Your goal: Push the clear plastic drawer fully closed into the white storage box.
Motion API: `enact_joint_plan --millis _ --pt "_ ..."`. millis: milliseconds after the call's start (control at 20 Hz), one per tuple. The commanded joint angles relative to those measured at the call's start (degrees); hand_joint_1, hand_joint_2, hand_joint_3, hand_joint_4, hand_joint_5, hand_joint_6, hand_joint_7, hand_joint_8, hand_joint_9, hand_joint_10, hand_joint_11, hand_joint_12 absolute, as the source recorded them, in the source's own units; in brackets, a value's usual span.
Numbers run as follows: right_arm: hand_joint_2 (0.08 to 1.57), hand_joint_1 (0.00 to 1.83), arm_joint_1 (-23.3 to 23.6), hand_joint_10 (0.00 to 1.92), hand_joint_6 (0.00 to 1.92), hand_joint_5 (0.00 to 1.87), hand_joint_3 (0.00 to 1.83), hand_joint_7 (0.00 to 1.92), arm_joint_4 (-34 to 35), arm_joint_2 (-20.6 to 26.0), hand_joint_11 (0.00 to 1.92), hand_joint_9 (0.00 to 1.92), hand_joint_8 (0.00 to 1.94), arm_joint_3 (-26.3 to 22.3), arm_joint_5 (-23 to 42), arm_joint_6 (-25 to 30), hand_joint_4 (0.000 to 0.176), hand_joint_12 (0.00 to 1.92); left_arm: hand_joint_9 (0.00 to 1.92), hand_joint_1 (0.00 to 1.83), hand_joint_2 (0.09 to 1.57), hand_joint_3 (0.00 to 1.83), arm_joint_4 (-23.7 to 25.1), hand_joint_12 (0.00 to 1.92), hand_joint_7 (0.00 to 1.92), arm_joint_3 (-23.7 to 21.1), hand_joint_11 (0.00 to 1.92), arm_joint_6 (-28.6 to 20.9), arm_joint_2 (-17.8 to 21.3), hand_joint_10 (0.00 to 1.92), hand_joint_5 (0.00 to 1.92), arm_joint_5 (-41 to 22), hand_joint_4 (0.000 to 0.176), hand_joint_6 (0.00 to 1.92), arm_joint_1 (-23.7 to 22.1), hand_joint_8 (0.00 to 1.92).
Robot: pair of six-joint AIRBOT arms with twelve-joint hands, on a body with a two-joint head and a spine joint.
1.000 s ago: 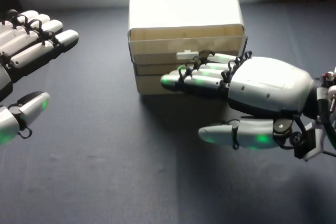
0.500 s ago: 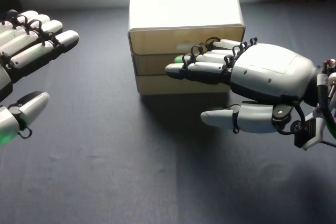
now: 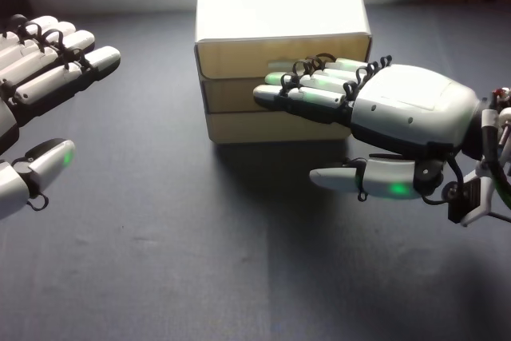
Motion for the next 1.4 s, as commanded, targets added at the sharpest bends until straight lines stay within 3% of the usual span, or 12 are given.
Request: enact_joint_plan --millis 0,50,150,300,350,500,600,800,900,1150,1250,1350 --pt "1.38 0.62 0.8 0.00 0.00 0.00 0.00 0.00 3.9 0.4 0.00 0.02 0.00 0.6 6.5 -0.2 0.000 0.59 0.00 0.01 1.57 0.27 -1.2 0.00 0.00 0.2 0.00 0.1 0.3 0.00 0.00 -7.3 0.079 0.00 -0.2 0.00" --pt "1.38 0.64 0.8 0.00 0.00 0.00 0.00 0.00 3.9 0.4 0.00 0.00 0.00 0.7 6.5 -0.2 0.000 0.42 0.00 0.01 1.57 0.28 -1.2 0.00 0.00 0.2 0.00 0.1 0.3 0.00 0.00 -7.3 0.079 0.00 -0.2 0.00" --pt "1.40 0.60 0.8 0.00 0.00 0.00 0.00 0.00 3.9 0.4 0.00 0.00 0.00 0.7 6.5 -0.2 0.000 0.28 0.00 0.10 1.57 0.27 -1.2 0.00 0.00 0.3 0.00 0.1 0.2 0.00 0.00 -7.3 0.066 0.00 -0.2 0.00" --pt "1.38 0.56 0.8 0.00 0.00 0.00 0.00 0.00 4.1 0.4 0.00 0.00 0.00 0.7 6.5 -0.2 0.000 0.21 0.00 0.09 1.57 0.27 -1.3 0.00 0.00 0.3 0.00 0.1 0.2 0.00 0.00 -7.4 0.064 0.00 -0.2 0.00" --pt "1.38 0.57 0.8 0.00 0.00 0.00 0.00 0.00 4.1 0.4 0.00 0.00 0.00 0.8 6.5 -0.2 0.000 0.08 0.00 0.05 1.57 0.28 -1.3 0.00 0.00 0.3 0.00 0.1 0.2 0.00 0.00 -7.4 0.066 0.00 -0.1 0.00" --pt "1.40 0.55 0.8 0.00 0.00 0.00 0.01 0.00 4.4 0.4 0.00 0.00 0.00 1.0 6.5 -0.2 0.000 0.11 0.00 0.02 1.57 0.28 -1.3 0.00 0.00 0.3 0.00 0.1 0.2 0.00 0.00 -7.4 0.066 0.00 -0.1 0.00" --pt "1.44 0.27 0.8 0.00 0.00 0.00 0.02 0.00 4.5 0.4 0.00 0.00 0.00 1.2 6.3 -0.2 0.000 0.00 0.00 0.15 1.57 0.25 -1.3 0.00 0.00 0.3 0.00 0.1 0.2 0.00 0.00 -7.4 0.074 0.00 -0.1 0.00" --pt "1.44 0.31 0.8 0.00 0.00 0.00 0.00 0.00 5.6 0.4 0.00 0.00 0.00 1.8 5.9 -0.3 0.000 0.00 0.00 0.16 1.57 0.25 -1.3 0.00 0.00 0.3 0.00 0.1 0.2 0.00 0.00 -7.6 0.076 0.00 -0.1 0.00" --pt "1.43 0.28 0.8 0.00 0.00 0.00 0.00 0.00 5.9 0.4 0.00 0.00 0.00 1.9 5.9 -0.5 0.000 0.00 0.00 0.16 1.57 0.26 -1.3 0.00 0.00 0.3 0.00 0.1 0.2 0.00 0.00 -7.6 0.065 0.00 -0.1 0.00" --pt "1.45 0.22 0.8 0.00 0.00 0.00 0.00 0.00 6.5 0.4 0.00 0.00 0.00 1.8 6.1 -0.7 0.000 0.00 0.00 0.14 1.57 0.25 -1.3 0.00 0.00 0.2 0.00 0.1 0.2 0.00 0.00 -7.7 0.073 0.00 0.0 0.00" --pt "1.44 0.27 0.8 0.00 0.00 0.00 0.00 0.00 6.2 0.7 0.00 0.00 0.00 1.0 6.8 -0.7 0.000 0.00 0.00 0.11 1.57 0.26 -1.5 0.00 0.00 0.2 0.00 0.1 0.2 0.00 0.00 -7.9 0.061 0.00 0.1 0.00" --pt "1.43 0.35 0.8 0.00 0.00 0.00 0.00 0.00 5.7 1.0 0.02 0.00 0.00 0.5 7.2 -0.7 0.000 0.03 0.00 0.07 1.57 0.26 -1.6 0.00 0.00 0.2 0.00 0.1 0.2 0.00 0.00 -8.0 0.070 0.00 0.3 0.00"
